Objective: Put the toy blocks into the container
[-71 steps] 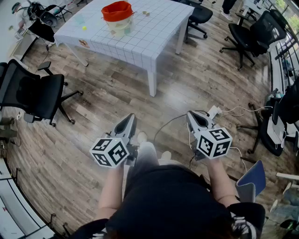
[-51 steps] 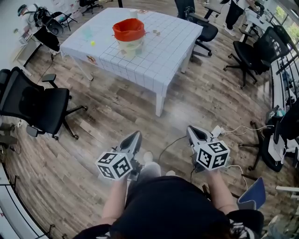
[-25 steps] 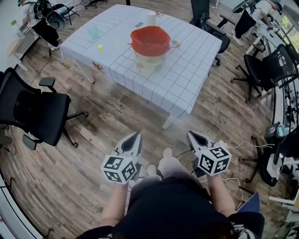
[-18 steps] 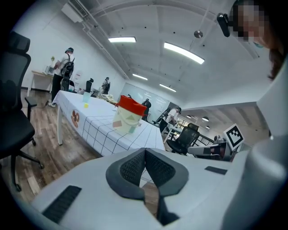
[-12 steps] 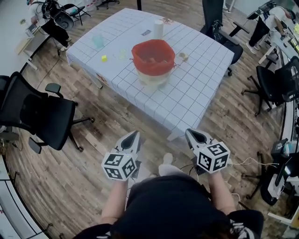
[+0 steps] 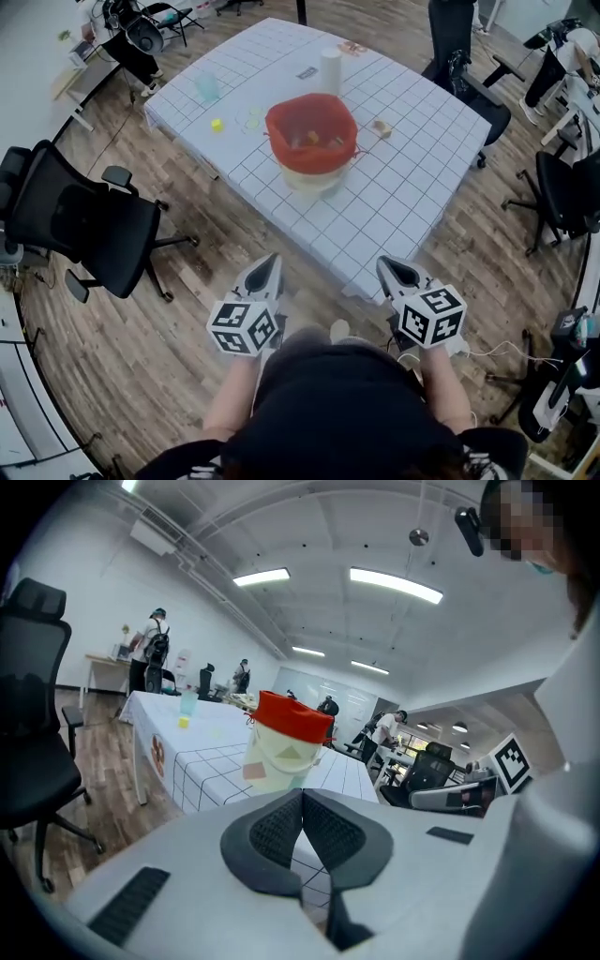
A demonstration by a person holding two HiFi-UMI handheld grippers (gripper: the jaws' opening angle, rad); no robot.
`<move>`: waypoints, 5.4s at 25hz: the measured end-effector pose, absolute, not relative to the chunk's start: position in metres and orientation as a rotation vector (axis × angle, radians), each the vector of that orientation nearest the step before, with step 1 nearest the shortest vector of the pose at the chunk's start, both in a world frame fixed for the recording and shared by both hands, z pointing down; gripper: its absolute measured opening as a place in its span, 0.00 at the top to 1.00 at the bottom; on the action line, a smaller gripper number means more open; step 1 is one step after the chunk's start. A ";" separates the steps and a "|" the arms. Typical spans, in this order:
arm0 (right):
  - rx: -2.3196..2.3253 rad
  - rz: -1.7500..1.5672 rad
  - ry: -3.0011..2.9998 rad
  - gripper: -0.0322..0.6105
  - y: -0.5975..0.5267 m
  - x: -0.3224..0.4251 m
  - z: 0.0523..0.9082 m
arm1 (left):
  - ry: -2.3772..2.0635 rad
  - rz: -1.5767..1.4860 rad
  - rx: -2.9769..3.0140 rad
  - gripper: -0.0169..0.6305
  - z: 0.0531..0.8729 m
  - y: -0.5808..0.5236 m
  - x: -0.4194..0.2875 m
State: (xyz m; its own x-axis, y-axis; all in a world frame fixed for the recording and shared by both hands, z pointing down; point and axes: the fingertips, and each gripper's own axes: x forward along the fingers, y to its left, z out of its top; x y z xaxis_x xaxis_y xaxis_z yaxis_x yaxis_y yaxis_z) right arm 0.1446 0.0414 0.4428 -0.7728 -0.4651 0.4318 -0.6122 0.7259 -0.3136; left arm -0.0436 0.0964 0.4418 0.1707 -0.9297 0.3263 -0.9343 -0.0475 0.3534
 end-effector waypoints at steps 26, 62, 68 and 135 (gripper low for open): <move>1.126 0.735 -2.452 0.93 -0.101 0.088 0.454 | -1.796 0.174 2.010 0.67 0.440 -0.077 -0.179; 1.600 0.780 -2.037 0.93 -0.176 0.074 0.476 | -1.997 0.483 1.840 0.65 0.518 -0.236 -0.381; 1.589 0.802 -2.002 0.93 -0.175 0.072 0.483 | -2.021 0.509 1.773 0.64 0.535 -0.250 -0.404; 1.511 0.794 -2.258 0.93 -0.162 0.114 0.476 | -1.525 0.569 2.646 0.74 0.309 -0.216 -0.112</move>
